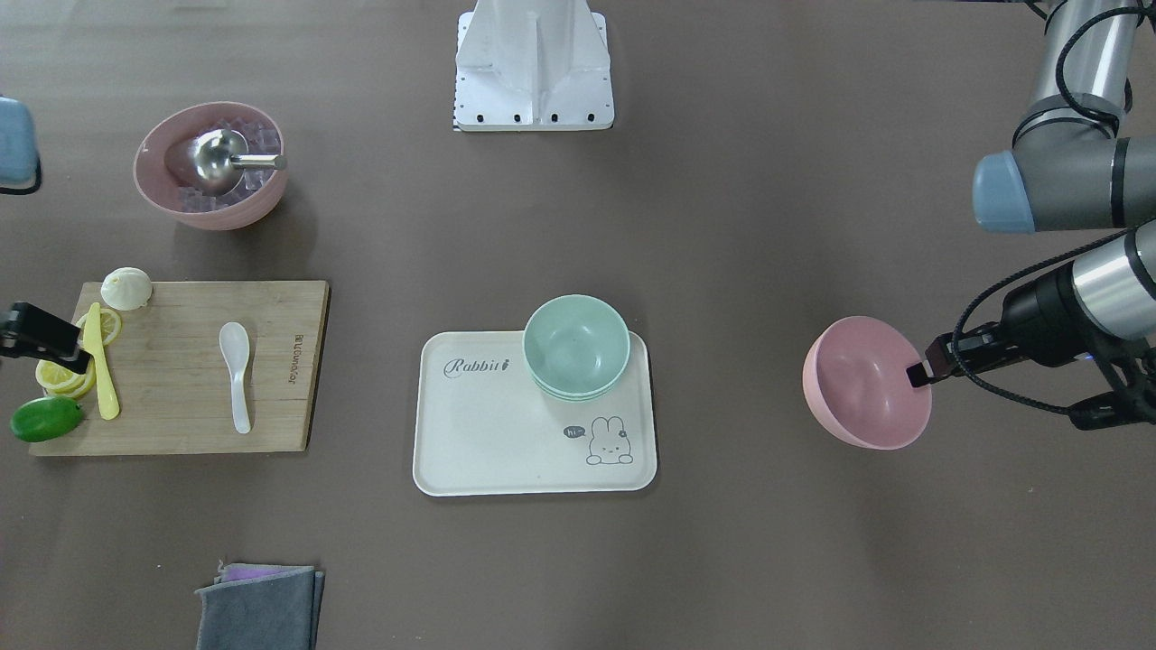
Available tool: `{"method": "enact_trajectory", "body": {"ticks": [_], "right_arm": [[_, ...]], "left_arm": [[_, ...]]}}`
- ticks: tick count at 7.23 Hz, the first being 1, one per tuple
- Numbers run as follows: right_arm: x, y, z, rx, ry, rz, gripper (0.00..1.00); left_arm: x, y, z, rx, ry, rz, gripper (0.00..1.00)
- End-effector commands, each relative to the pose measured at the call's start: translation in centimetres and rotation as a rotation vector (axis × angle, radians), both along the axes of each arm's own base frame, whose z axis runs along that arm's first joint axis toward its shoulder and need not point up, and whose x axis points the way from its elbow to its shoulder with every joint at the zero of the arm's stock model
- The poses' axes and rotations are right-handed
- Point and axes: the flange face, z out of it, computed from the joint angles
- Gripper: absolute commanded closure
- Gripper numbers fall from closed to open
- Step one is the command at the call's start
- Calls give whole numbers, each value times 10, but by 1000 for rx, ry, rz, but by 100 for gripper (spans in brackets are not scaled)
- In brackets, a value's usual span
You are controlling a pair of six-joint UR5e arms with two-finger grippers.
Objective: Stack pink bowl on green and place spoon
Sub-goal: 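Lift the pink bowl with the left gripper while the right grasps the white spoon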
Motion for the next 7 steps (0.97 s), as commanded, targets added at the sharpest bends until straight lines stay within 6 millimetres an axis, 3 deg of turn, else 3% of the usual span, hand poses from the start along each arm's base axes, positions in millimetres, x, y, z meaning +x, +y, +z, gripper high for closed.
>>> {"method": "enact_trajectory", "body": {"ticks": [1, 2, 3, 4, 7], "right_arm": [[-53, -4, 29, 65, 13, -40, 0], [-75, -4, 48, 78, 6, -66, 0], [-81, -1, 50, 80, 6, -81, 0], [-100, 11, 53, 76, 9, -113, 0], [-114, 19, 64, 62, 25, -136, 9]], "left_arm": [[1, -3, -6, 4, -1, -3, 100], [2, -3, -9, -3, 2, -7, 100], [2, -3, -12, -13, 4, -14, 100], [3, -3, -14, -11, 4, -14, 100], [3, -3, -13, -11, 4, -13, 100]]}}
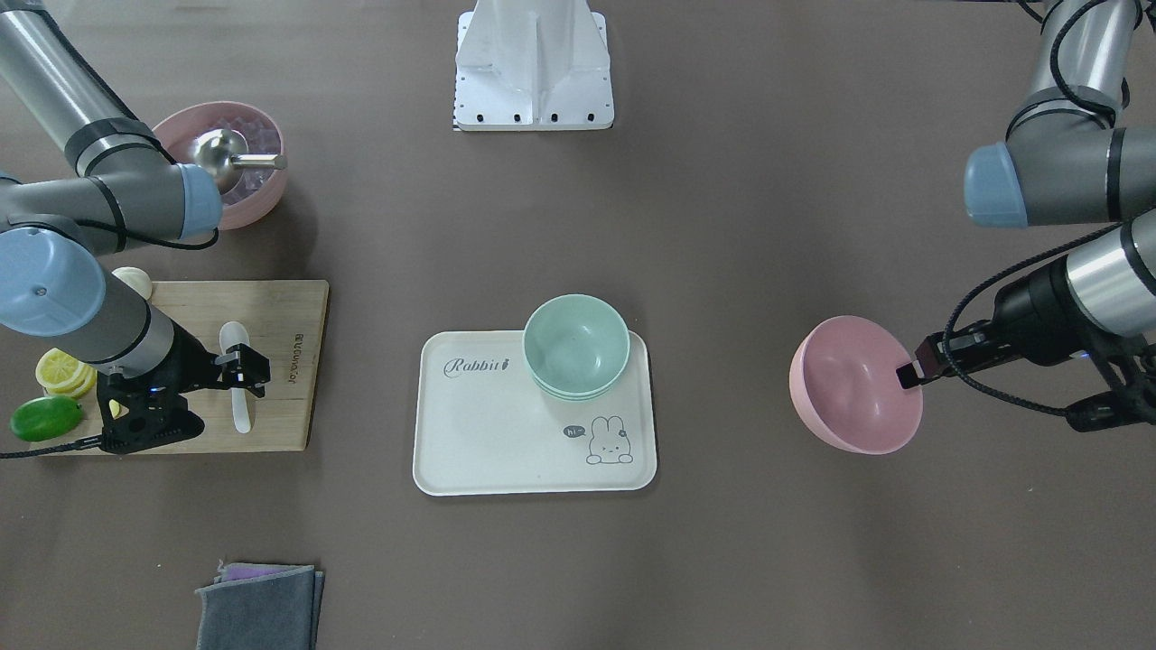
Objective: Stack pink bowl on green and place spoon
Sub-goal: 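Lift the pink bowl with the left gripper while the right grasps the white spoon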
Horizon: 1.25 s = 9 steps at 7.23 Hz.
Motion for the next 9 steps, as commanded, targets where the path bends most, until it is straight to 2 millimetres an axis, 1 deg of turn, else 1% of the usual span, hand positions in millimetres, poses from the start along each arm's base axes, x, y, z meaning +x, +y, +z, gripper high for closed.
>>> {"method": "enact_trajectory", "body": {"ticks": [1, 2, 3, 5, 6, 7, 8, 9], "right_arm": [[-9, 5, 10, -11, 13, -14, 21], [-13, 7, 10, -14, 13, -19, 30], [-13, 8, 9, -10, 12, -22, 44], [-15, 10, 11, -12, 14, -26, 66], [-15, 11, 15, -16, 18, -27, 94], [-14, 12, 19, 10, 30, -42, 100], [-12, 12, 15, 30, 25, -52, 100], [6, -1, 2, 32, 2, -25, 100]], "left_arm": [[0, 0, 1, -1, 0, 0, 100], [0, 0, 0, 0, 0, 0, 100], [0, 0, 0, 0, 0, 0, 100], [0, 0, -1, 3, 1, 0, 100], [0, 0, -1, 3, 1, 0, 100], [0, -1, -4, 3, 2, -1, 100], [0, 0, -6, 4, 5, -1, 100], [1, -2, -11, 9, 8, -2, 100]]}}
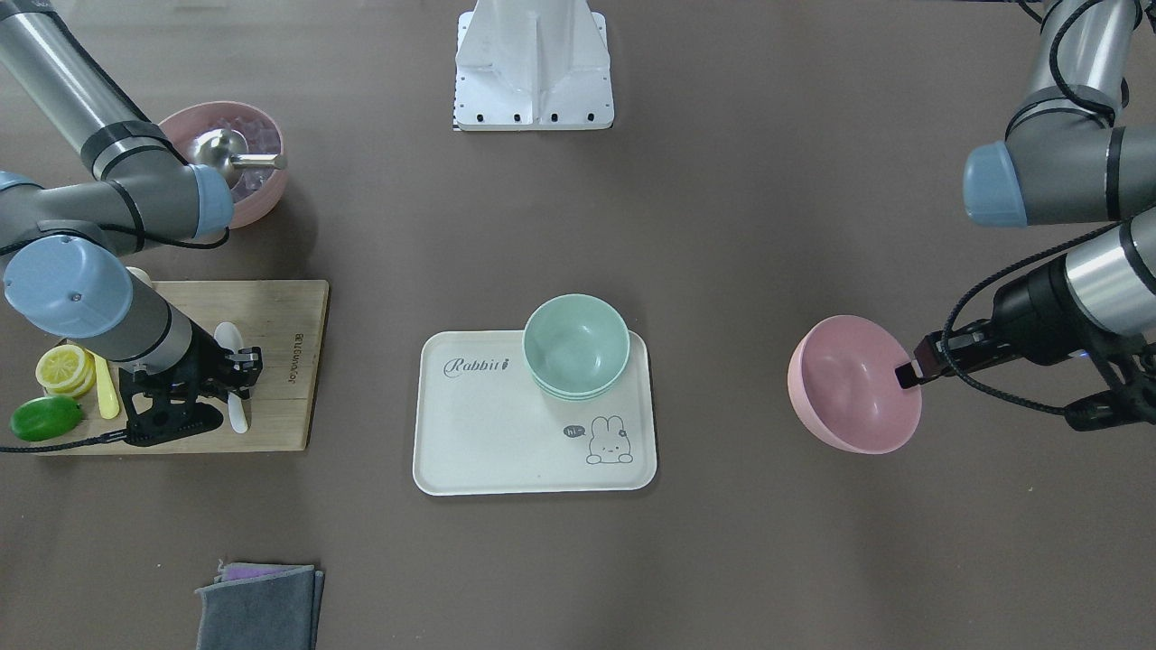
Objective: Stack pink bowl on green and place spoon
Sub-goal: 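Carry the pink bowl onto the green bowls while the right gripper lifts the spoon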
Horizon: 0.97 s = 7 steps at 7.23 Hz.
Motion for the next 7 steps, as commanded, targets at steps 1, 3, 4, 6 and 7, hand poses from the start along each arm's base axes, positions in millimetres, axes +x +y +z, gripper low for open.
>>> {"method": "enact_trajectory", "body": {"ticks": [1, 3, 4, 6, 7], "right_arm": [[43, -20, -22, -6, -65, 35, 100], [87, -38, -41, -20, -134, 77, 100], [95, -38, -49, -8, -144, 96, 100], [125, -49, -51, -8, -153, 137, 100], [136, -51, -55, -12, -173, 144, 100]], "left_arm": [[8, -3, -23, -15, 14, -13, 100], [67, 12, -62, -65, 38, 22, 100], [95, 23, -75, -66, 35, 37, 100], [151, 52, -94, -50, 7, 32, 100], [172, 65, -99, -33, 17, 56, 100]]}}
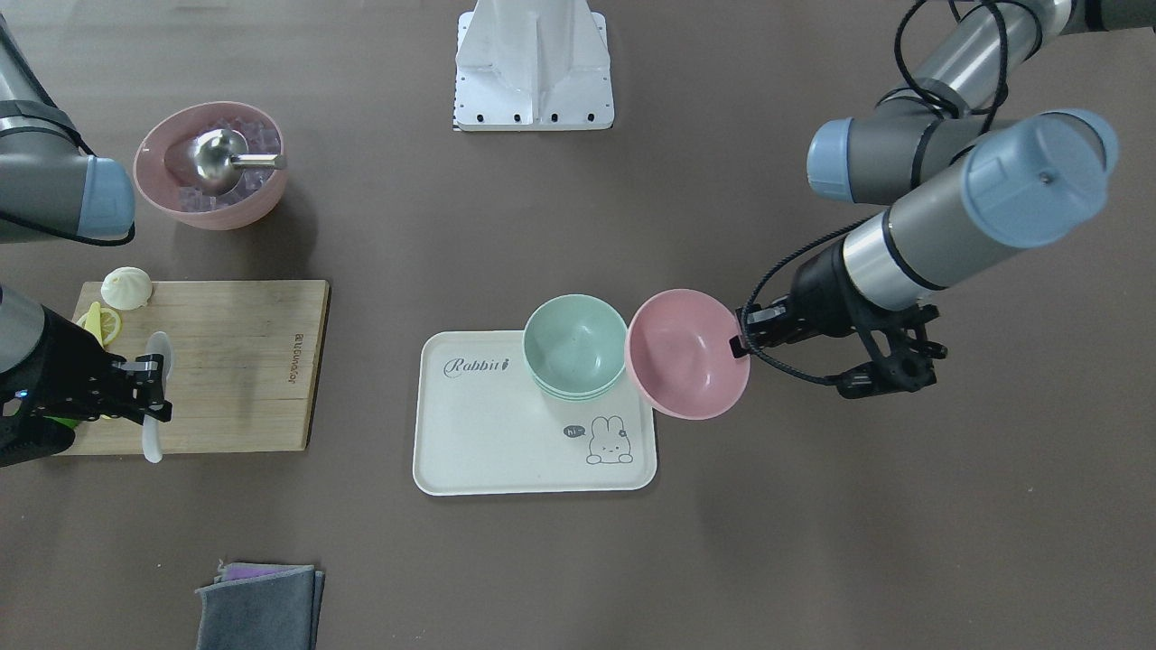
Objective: Stack pink bowl on green and place spoon
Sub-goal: 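Carry the pink bowl onto the green bowls while the right gripper lifts the spoon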
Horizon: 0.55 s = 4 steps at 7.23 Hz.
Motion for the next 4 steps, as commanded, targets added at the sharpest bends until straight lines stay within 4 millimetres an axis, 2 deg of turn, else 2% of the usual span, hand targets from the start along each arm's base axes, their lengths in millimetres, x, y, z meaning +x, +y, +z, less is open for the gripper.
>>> {"method": "enact_trajectory", "body": {"ticks": [1, 2, 4], "right_arm": [[20, -5, -7, -1, -25, 19, 100], [23, -4, -7, 4, -26, 22, 100], [27, -3, -7, 3, -27, 26, 100]], "left_arm": [[57, 34, -13, 0, 2, -2, 100], [87, 51, -11, 34, 3, -12, 100], [99, 57, -5, 35, -8, -15, 100]]}}
